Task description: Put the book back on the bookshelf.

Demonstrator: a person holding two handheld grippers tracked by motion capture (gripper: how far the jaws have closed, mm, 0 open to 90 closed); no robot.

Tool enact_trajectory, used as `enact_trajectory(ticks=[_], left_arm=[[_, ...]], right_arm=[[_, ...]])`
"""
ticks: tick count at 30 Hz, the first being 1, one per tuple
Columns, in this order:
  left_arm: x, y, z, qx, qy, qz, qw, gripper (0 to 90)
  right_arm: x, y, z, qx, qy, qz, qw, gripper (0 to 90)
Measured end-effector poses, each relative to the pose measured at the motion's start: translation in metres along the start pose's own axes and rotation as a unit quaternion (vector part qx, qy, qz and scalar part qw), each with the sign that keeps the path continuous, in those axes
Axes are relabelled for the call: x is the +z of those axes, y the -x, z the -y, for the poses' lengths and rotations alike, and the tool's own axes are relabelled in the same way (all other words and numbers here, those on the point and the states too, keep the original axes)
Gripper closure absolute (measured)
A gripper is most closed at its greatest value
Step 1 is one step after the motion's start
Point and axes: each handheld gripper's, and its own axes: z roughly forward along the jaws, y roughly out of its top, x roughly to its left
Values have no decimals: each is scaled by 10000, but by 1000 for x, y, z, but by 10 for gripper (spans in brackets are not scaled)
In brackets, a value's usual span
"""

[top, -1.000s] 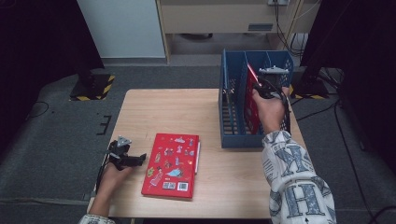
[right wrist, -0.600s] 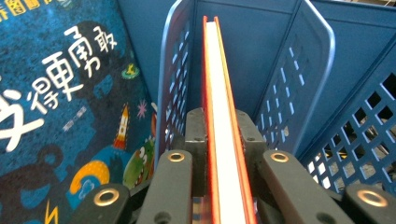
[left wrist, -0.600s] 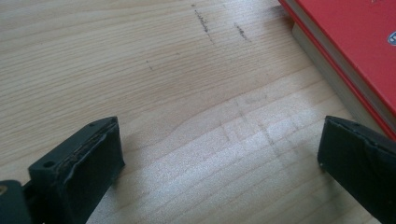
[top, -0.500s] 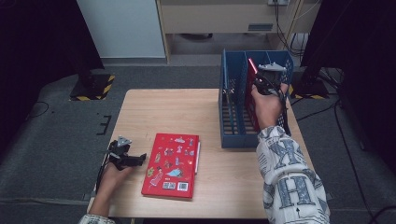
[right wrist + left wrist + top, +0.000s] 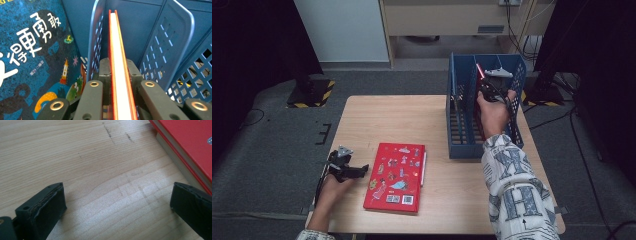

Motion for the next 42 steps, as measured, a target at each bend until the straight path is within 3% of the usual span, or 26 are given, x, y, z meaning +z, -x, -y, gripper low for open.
enact_trajectory(ticks=[14,19,23,42], left_arm=[[0,0,0,19,-19,1,10000,0],[0,0,0,24,-22,1,10000,0],[0,0,0,24,-22,1,10000,0],[0,0,0,25,-22,1,10000,0]], right_arm=[[-2,-6,2,1,27,-65,10000,774],[-5,-6,5,51,102,-193,9997,720],[-10,-8,8,146,116,-291,9994,614],[-24,-12,6,169,242,-612,9977,563]])
